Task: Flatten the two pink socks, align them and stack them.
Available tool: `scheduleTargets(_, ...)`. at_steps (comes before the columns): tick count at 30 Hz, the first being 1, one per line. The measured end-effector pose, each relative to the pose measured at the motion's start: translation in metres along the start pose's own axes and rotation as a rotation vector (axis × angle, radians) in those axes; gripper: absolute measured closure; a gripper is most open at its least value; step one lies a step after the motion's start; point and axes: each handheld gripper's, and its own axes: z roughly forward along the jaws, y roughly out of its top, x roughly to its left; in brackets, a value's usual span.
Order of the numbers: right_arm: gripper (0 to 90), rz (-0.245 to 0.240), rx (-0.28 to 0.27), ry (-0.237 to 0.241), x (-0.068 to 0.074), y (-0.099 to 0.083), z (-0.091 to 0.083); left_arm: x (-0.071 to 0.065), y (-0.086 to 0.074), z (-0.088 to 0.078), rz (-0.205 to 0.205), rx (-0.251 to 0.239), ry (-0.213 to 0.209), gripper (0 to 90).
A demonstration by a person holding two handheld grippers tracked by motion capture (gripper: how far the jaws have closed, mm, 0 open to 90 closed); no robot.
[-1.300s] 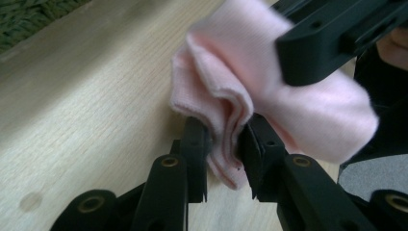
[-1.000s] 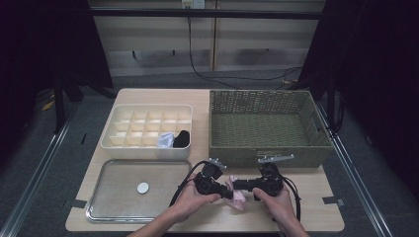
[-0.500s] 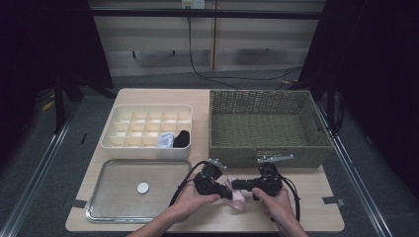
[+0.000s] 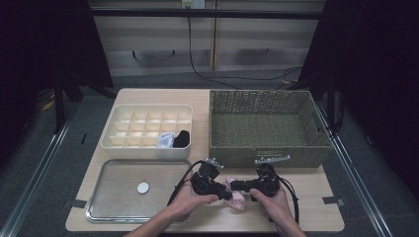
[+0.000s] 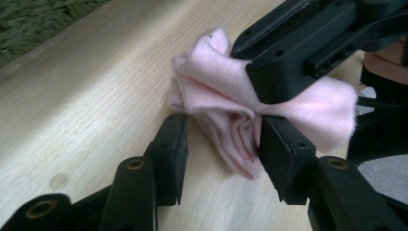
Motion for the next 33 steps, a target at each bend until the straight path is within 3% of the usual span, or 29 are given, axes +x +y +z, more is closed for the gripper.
scheduleTargets(6,82.6,-0.005,0.017,-0.018,0.000,-0.001,0.003,0.006,-0.001,-0.015,-0.011,-0.017,-0.001,52.6)
scheduleTargets(7,82.8,-0.007,0.019,-0.020,0.000,-0.001,0.005,0.007,-0.001,-0.018,-0.012,-0.020,0.022,52.8)
scheduleTargets(9,83.1,-0.015,0.031,-0.027,0.001,-0.003,0.007,0.010,0.000,-0.025,-0.026,-0.047,0.001,53.7)
scheduleTargets(12,83.8,-0.020,0.038,-0.030,0.001,-0.004,0.011,0.016,0.001,-0.033,-0.046,-0.084,0.012,54.2)
scheduleTargets(15,84.1,-0.022,0.033,-0.030,0.001,-0.006,0.013,0.020,0.004,-0.033,-0.079,-0.101,0.040,54.1)
scheduleTargets(19,80.9,-0.036,0.032,-0.047,0.004,-0.006,0.013,0.021,0.011,-0.028,-0.094,-0.119,0.038,54.5)
scheduleTargets(22,78.8,-0.042,0.037,-0.034,0.007,-0.007,0.011,0.021,0.013,-0.024,-0.107,-0.129,0.024,54.2)
scheduleTargets(29,79.3,-0.067,0.048,-0.030,0.009,-0.008,0.011,0.021,0.013,-0.019,-0.108,-0.109,0.018,55.3)
scheduleTargets(33,76.1,-0.068,0.048,-0.029,0.009,-0.007,0.011,0.021,0.011,-0.016,-0.101,-0.098,0.005,64.2)
